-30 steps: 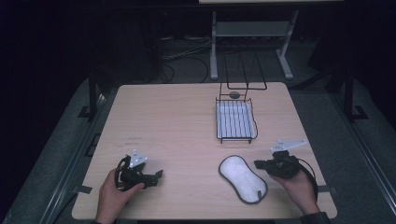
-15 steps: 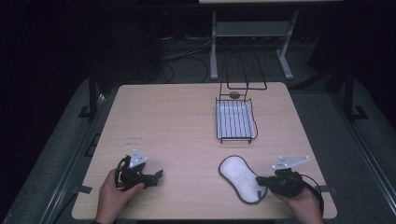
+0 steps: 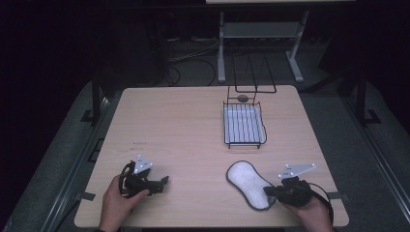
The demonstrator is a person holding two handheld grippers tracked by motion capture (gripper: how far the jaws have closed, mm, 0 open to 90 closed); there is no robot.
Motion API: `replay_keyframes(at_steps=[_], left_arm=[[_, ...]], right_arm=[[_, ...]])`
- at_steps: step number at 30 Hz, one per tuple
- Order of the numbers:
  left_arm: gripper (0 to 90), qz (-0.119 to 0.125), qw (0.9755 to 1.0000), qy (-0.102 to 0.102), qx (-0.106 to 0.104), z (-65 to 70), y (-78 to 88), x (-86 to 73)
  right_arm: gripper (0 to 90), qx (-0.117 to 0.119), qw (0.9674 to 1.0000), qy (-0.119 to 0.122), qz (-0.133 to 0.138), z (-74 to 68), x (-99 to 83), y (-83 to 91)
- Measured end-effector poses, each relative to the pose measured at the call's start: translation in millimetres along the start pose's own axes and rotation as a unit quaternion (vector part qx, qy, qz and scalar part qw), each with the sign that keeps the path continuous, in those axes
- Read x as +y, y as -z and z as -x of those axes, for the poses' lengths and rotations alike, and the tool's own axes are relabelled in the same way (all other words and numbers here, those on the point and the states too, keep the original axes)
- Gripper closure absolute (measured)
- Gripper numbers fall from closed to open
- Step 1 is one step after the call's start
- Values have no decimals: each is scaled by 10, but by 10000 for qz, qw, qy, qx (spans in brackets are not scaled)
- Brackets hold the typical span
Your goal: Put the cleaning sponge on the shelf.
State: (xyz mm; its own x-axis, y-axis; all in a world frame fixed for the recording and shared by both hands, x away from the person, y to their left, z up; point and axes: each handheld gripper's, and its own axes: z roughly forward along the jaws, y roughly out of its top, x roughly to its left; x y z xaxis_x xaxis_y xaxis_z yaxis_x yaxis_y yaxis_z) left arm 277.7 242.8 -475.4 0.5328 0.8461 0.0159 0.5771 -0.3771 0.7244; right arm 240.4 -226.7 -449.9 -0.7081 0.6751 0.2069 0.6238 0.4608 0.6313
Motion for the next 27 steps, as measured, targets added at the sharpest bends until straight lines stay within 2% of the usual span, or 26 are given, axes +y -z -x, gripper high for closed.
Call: replay_keyframes(at_steps=[11,27], left_arm=[[127,1,10000,0,0,0,0,0],[127,0,10000,1,0,0,0,0]], right_arm=[[899,-175,9998,-91,-33,163,87,-11],[898,-479,9987,-155,24,494,289,-100]])
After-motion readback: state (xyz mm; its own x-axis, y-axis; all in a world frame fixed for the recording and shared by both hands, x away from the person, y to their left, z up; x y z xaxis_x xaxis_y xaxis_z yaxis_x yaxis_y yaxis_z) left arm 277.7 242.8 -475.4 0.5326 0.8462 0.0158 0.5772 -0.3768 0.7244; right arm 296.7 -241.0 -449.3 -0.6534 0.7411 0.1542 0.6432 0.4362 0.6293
